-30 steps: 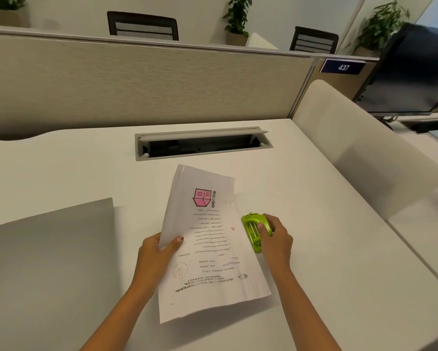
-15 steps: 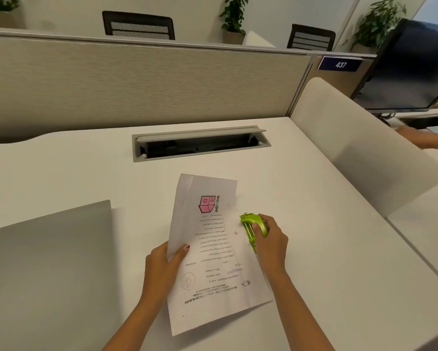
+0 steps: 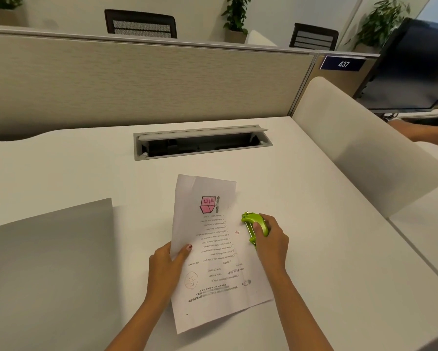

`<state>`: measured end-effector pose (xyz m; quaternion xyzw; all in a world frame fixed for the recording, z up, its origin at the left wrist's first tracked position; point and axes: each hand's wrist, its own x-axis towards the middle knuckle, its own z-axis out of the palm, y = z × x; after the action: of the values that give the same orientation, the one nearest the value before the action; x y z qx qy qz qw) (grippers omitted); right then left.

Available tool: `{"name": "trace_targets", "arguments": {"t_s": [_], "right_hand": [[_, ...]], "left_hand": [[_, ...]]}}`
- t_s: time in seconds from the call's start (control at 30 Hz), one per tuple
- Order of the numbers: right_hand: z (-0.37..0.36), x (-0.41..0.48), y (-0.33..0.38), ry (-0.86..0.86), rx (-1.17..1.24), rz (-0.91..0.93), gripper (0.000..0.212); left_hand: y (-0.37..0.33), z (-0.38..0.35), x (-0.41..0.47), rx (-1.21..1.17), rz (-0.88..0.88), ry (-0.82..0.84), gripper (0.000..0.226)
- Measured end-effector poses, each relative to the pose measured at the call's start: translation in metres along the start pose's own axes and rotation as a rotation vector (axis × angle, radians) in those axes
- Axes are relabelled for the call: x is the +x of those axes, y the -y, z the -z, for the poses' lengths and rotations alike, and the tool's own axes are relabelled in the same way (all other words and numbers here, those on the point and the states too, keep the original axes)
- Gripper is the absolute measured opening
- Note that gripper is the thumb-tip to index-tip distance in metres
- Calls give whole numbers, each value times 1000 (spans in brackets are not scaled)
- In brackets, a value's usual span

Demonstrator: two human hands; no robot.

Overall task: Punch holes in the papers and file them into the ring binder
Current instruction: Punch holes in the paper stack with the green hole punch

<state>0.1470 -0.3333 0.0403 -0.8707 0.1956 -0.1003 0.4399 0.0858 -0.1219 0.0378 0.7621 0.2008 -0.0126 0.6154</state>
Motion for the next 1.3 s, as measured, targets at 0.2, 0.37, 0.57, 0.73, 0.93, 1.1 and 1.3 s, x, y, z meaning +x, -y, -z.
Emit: {"name": "trace_targets", "arguments": {"t_s": [0.2, 0.37, 0.57, 0.73, 0.93, 1.1, 1.3], "right_hand": [[-1, -3, -5, -10, 37, -24, 29], [-1, -38, -14, -199, 9, -48, 23], [2, -77, -28, -175, -233, 89, 15], [-1, -79, -35, -164, -279, 180, 14], [1, -73, -36, -189, -258, 226, 14], [6, -68, -38, -204, -233, 145, 13], [9, -61, -40, -165, -225, 119, 14]], "left_hand": [[-1, 1, 5, 35, -22, -2, 6], [2, 0, 7, 29, 1, -3, 17], [5, 0, 4, 5, 18, -16, 18], [6, 0, 2, -11, 42, -24, 16], [1, -2, 3, -31, 44, -26, 13], [3, -4, 1, -36, 55, -26, 17], [5, -8, -2, -76, 85, -48, 19]]}}
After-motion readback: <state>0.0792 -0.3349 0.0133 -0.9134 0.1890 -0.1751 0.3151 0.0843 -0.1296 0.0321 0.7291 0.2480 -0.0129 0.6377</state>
